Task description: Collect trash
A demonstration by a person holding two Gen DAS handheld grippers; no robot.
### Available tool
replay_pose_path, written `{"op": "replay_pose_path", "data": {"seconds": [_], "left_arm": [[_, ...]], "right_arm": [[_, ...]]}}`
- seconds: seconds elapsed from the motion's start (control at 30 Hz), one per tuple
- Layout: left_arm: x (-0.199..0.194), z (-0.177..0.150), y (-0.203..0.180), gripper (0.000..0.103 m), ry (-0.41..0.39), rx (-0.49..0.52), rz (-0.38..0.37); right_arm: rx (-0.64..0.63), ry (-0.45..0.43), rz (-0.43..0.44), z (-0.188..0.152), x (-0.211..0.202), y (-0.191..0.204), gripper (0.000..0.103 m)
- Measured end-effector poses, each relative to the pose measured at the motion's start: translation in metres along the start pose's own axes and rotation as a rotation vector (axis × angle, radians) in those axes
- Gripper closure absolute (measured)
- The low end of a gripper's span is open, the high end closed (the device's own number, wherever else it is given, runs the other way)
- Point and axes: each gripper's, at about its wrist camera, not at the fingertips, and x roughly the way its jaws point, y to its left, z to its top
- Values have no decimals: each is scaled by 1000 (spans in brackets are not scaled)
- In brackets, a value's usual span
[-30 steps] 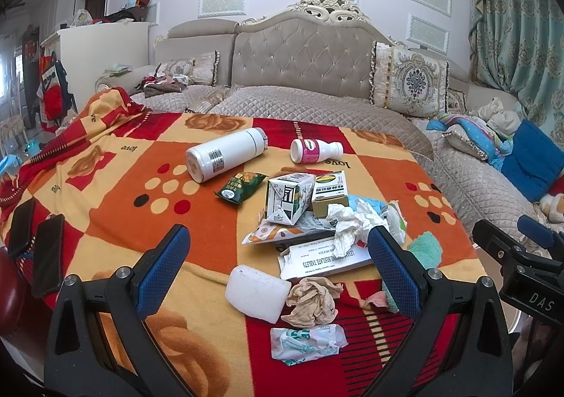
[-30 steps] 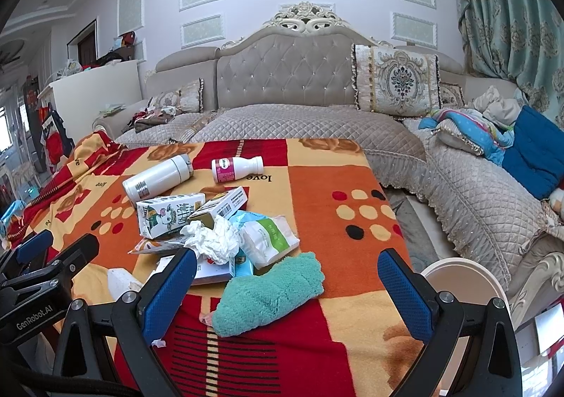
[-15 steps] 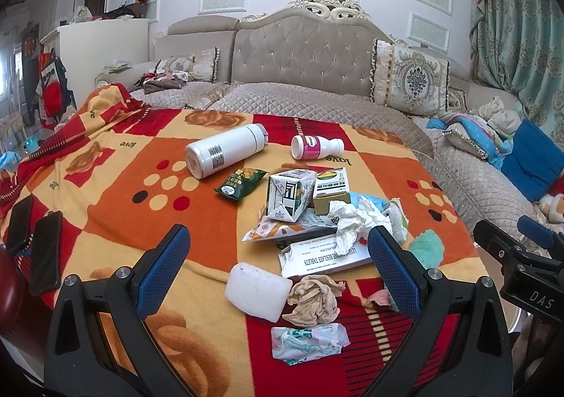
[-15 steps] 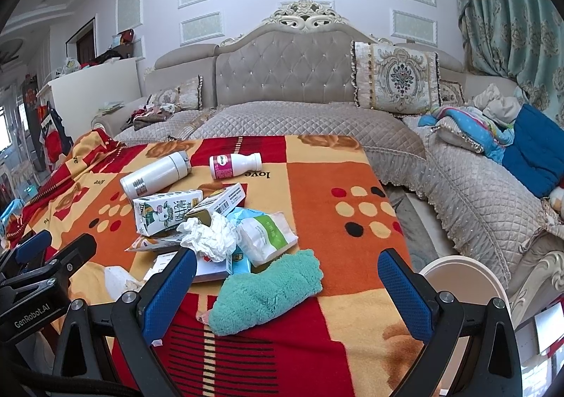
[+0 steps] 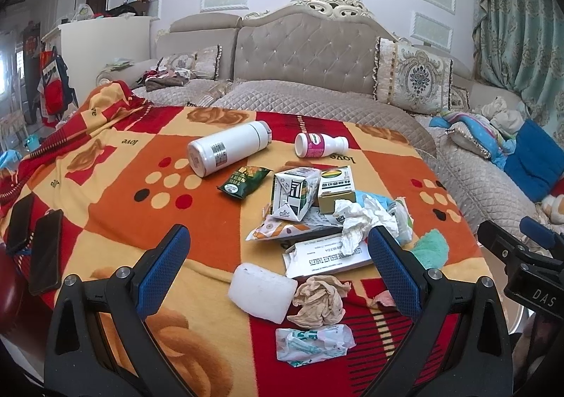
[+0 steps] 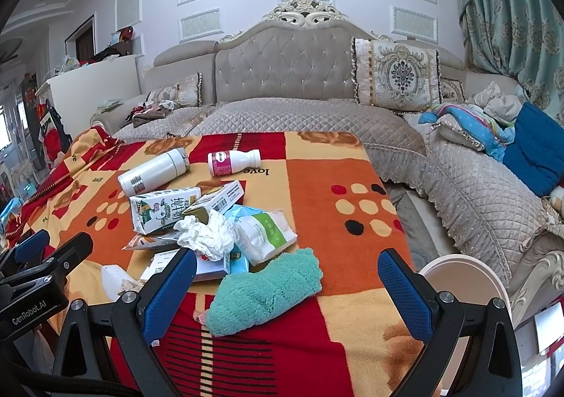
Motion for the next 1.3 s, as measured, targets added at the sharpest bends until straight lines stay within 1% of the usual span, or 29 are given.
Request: {"op": "replay_pose_path", "data": {"seconds": [0.33, 0.5, 0.67, 0.87, 0.9, 0.93, 0.97, 1.03, 1.07, 1.1, 1.17, 1.23, 1.3], "left_arm": [[8, 4, 10, 2, 32, -17, -4], [14, 3, 13, 2, 61, 5, -13], [19, -3, 20, 3, 113, 28, -53], [20, -11, 17, 3, 178, 87, -142], [20, -13, 14, 3, 188, 99, -152], [21, -14, 12, 3, 193, 108, -159], [24, -15, 9, 3, 203, 119, -166], [29, -17, 3, 16, 228, 142, -182], [33, -18, 1, 26, 246, 152, -191], [37, -19, -1, 29, 264, 158, -202], [44, -22, -4, 29, 285, 168, -213], [45, -22, -7, 29, 289, 187, -217], [49, -22, -11, 29, 290, 204, -226]], "right_arm": [[-1, 35, 6, -1, 12, -3, 1], [-9, 63, 24, -4, 19, -1, 1], [-15, 93, 48, -7, 29, -3, 1], [4, 122, 137, -6, 41, -8, 1], [1, 125, 161, -4, 43, -6, 3], [-2, 128, 180, -2, 44, -5, 8], [-7, 136, 206, 0, 47, -2, 11], [-19, 157, 258, 6, 56, 7, 18], [-30, 163, 274, 9, 60, 12, 19], [-40, 169, 285, 11, 64, 16, 20], [-62, 189, 304, 16, 75, 26, 22], [-80, 218, 341, 20, 87, 37, 32], [-111, 255, 371, 23, 101, 51, 37]]}}
